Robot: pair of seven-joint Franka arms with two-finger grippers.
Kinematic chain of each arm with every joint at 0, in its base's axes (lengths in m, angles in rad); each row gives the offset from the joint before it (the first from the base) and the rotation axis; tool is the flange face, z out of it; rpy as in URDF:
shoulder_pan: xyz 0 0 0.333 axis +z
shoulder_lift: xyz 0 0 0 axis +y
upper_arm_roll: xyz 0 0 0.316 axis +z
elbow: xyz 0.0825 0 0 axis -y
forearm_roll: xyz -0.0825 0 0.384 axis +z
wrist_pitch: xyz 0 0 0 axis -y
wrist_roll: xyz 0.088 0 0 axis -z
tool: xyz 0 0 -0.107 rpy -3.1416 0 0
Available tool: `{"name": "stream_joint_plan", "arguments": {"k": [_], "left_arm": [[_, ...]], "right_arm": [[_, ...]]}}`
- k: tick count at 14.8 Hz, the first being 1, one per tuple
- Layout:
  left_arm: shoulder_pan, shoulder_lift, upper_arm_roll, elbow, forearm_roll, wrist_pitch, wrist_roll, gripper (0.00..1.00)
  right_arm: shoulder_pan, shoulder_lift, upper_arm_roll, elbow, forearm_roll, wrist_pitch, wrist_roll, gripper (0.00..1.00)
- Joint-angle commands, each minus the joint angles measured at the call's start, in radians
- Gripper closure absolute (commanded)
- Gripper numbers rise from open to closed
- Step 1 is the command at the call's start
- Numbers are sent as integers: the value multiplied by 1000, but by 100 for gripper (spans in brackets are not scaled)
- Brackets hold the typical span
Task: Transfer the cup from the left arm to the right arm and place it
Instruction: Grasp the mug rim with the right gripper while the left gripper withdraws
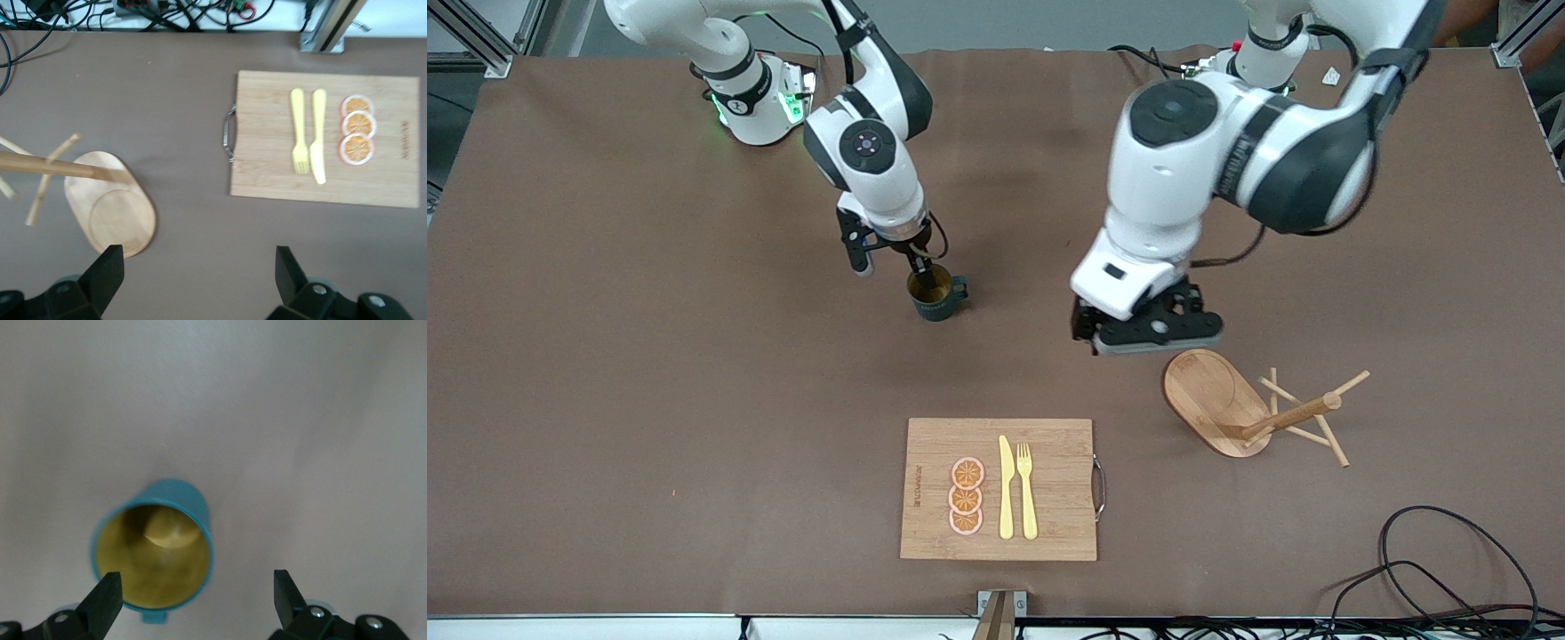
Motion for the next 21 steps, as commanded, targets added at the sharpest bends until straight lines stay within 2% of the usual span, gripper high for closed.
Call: {"name": "stream_joint_plan", "arguments": {"k": [1,3,6,7,8,10,12,14,17,21], "left_arm": [[55,-37,-8,4,-60,-79,119,0],[114,-62,-10,4,-110,-115,214,0],[193,-111,2,3,-196,-159,394,0],[208,-138,10,3,-214,-179,453,0],[231,-160,28,3,-247,-191,513,0],[231,-209,114,-6,-316,-201,625,0],[207,-244,211,-9,-375,-222,736,0],[164,-274,310,-11,-400,-253,816,0],[73,-333,479,-29,-460,-288,903,0],[61,-422,530,-94,-492,-294,913,0]], "right_arm": [[20,29,-10,-18,5,27,30,2],[20,53,-10,-16,5,30,38,3],[-11,56,-13,-13,6,30,55,10],[-32,56,-12,-10,6,28,56,20],[-34,56,-13,-7,8,28,56,42],[-31,56,-12,-5,8,30,58,73],[-30,56,-12,1,8,30,59,93],[-33,56,-12,11,10,25,64,99],[-39,49,-12,30,5,19,-47,100],[-85,26,-13,31,5,-10,-395,100]]}}
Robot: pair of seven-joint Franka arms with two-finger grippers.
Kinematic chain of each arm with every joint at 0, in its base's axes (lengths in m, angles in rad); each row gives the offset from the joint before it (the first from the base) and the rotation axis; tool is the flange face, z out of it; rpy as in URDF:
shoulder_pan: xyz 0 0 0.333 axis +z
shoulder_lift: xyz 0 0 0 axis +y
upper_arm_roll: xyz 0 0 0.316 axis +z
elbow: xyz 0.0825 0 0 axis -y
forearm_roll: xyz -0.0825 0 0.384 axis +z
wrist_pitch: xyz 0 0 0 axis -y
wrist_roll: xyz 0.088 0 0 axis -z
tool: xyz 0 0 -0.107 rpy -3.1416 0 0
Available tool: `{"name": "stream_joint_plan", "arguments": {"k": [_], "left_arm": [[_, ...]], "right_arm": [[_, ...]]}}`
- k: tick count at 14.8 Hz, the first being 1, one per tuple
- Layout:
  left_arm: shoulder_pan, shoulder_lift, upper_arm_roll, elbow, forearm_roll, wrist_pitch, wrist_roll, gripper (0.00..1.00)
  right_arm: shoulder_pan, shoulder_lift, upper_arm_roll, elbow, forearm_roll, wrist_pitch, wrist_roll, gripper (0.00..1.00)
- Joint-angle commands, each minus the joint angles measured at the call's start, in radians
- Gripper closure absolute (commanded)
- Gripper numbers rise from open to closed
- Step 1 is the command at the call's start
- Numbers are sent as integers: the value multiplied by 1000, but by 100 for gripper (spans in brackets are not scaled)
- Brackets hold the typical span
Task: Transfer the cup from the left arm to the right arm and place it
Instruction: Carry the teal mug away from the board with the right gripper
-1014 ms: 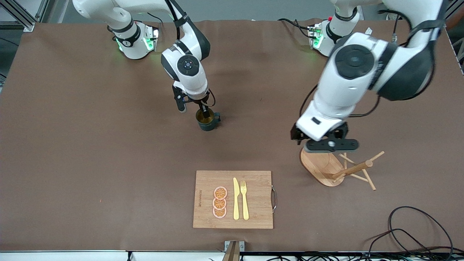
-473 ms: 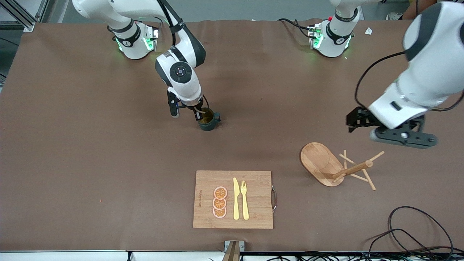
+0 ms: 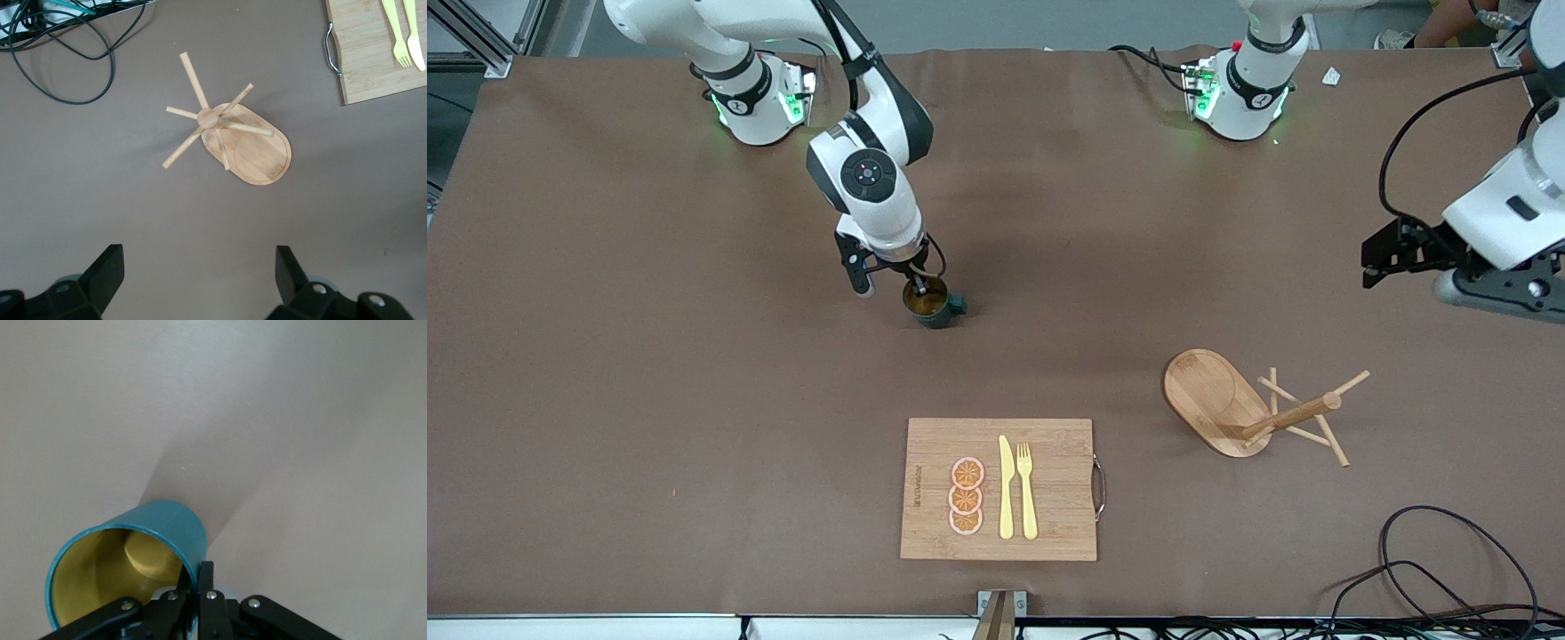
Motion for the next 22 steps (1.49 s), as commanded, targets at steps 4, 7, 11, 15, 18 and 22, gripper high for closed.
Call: {"name": "stream_joint_plan", "arguments": {"k": [4,7,11,15,18,22], "left_arm": [[-80,-133,136,-94,-73,-44,4,0],[-105,-168,174,-100,-89,-116,-124,0],[-105,-198,173,-118,-90,-117,-117,0],[-105,-207,174,-129,-92,-102,-137,0],[-96,-202,174,-129,-89,-94,-146,0],[-50,-199,153,-129,-90,-82,-132,0]], "right_arm": [[-136,-64,6,-11,5,-68,-621,100],[-242,-93,6,-9,3,-134,-991,100],[-429,-124,6,-8,-1,-221,-1573,100],[-610,-120,6,-11,-3,-214,-2132,100],[-708,-115,6,-6,-4,-203,-2497,100],[-771,-90,5,18,-27,-181,-2959,100]]}}
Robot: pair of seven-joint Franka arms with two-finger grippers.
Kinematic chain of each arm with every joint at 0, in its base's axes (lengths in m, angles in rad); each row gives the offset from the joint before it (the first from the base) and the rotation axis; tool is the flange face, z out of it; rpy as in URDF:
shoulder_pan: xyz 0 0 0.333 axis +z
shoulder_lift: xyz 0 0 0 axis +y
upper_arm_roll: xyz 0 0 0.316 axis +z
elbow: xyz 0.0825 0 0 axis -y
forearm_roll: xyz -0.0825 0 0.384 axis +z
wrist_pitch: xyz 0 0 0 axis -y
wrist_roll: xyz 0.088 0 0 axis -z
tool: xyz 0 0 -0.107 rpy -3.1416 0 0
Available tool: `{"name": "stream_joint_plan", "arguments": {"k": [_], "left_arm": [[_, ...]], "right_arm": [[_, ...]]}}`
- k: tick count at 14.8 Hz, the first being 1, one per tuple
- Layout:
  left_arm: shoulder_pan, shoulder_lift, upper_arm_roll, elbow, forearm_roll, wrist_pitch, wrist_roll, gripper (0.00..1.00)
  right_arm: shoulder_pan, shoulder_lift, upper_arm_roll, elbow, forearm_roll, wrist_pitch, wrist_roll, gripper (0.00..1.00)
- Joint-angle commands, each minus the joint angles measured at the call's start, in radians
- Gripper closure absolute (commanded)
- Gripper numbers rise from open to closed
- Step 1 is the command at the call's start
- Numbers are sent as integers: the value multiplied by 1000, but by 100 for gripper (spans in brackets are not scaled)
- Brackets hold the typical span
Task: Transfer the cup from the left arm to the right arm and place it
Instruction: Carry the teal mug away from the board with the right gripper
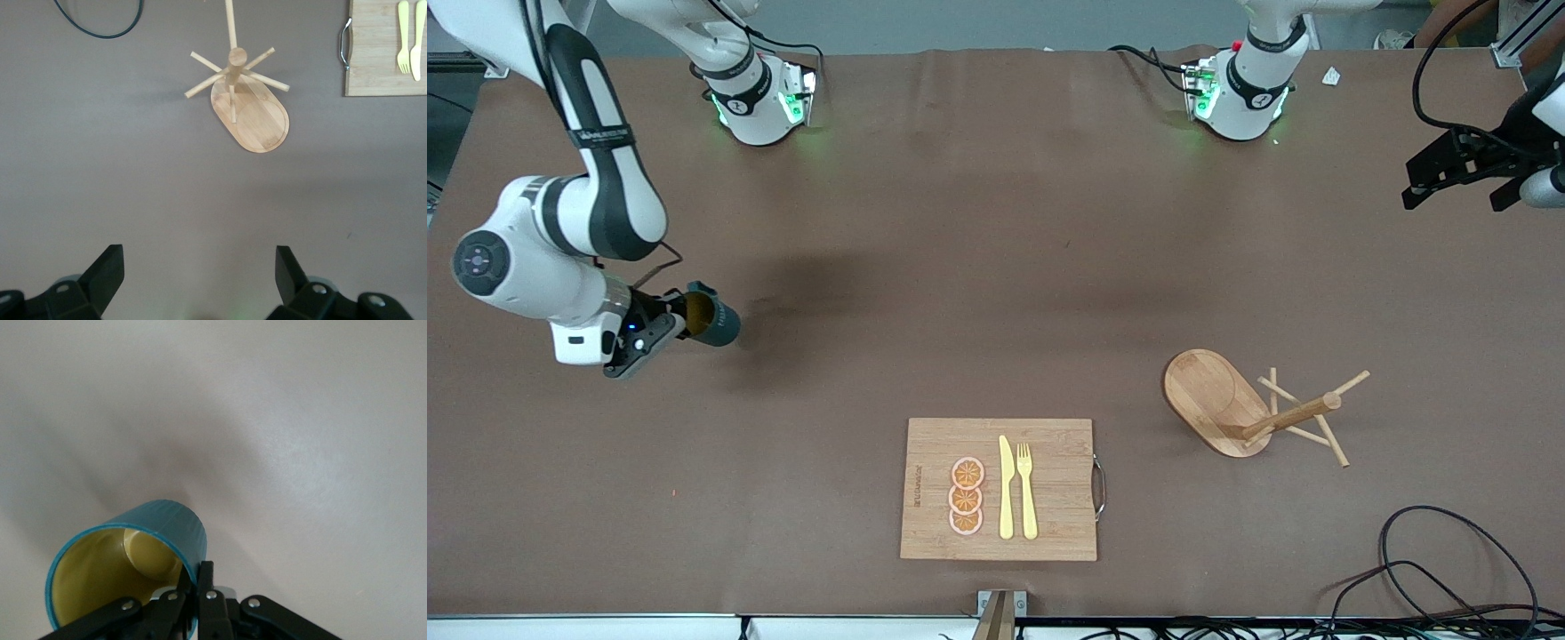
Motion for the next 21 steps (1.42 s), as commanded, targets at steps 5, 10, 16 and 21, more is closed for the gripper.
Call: {"name": "stream_joint_plan", "arguments": {"k": [5,10,16,21], "left_arm": [[19,-13,-12,-24,-16,86,5,0],[17,-13,-12,-33,-5,87,7,0],[14,-4,-12,-27,-5,86,11,0],[20,12,-15,-18,-2,87,11,0]], "right_arm": [[-40,13,20,-6,-76,75,-533,100],[-45,52,22,-28,-73,137,-901,100],[-40,51,26,-124,-70,276,-1053,100],[-34,48,28,-151,-70,287,-1053,100]]}}
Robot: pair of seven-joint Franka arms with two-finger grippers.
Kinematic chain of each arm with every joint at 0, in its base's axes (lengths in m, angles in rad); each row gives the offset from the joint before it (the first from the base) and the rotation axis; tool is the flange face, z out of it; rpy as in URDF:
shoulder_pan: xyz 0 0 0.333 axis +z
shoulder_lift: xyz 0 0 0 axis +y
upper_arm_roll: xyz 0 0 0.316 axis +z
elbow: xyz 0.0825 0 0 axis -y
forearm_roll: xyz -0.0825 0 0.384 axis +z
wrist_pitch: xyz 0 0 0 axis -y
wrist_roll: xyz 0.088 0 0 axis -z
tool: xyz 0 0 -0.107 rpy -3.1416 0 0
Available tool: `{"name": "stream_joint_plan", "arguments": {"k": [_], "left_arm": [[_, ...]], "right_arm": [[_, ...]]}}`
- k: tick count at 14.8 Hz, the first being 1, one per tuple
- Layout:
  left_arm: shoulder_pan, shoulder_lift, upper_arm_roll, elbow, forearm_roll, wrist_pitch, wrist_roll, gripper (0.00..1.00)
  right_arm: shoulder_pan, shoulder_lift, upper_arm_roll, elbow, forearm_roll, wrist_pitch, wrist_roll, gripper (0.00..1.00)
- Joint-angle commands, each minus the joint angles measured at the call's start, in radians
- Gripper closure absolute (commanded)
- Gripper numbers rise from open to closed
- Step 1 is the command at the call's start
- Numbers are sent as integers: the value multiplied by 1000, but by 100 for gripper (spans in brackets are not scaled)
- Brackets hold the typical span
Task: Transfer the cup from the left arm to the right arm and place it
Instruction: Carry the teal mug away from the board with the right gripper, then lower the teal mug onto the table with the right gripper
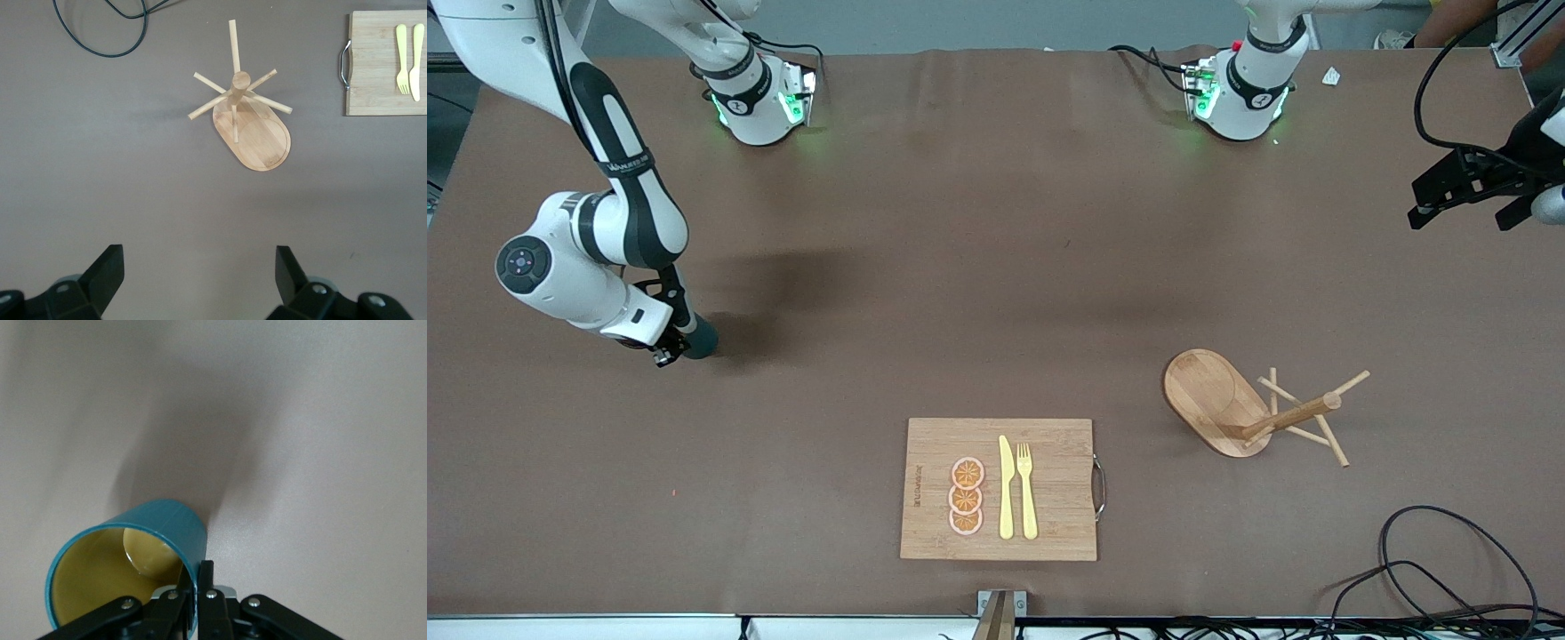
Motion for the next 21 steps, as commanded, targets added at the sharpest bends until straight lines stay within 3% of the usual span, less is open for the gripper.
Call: {"name": "stream_joint_plan", "arguments": {"k": [1,3,4,5,9,12,16,21], "left_arm": [[8,1,-3,2,-3,10,10,0],[6,1,-1,2,-2,12,7,0],[8,3,-3,2,-5,20,6,0],[6,3,-3,2,-9,26,10,0],[0,3,-4,2,-6,26,-9,0],[2,4,-4,2,-5,26,-9,0],[-1,4,-4,2,-5,27,-10,0],[-1,4,-4,2,-5,34,-10,0]], "right_arm": [[-10,-23,12,-38,-5,19,-23,100],[3,-23,12,-36,-5,24,-25,98],[7,-23,12,-36,-5,30,-26,79],[7,-23,12,-36,-5,30,-28,1],[6,-35,12,-29,-4,16,-20,0],[-2,-40,9,25,4,-94,29,0],[-7,-66,4,103,3,-275,300,0],[-25,-134,9,141,3,-390,709,0]]}}
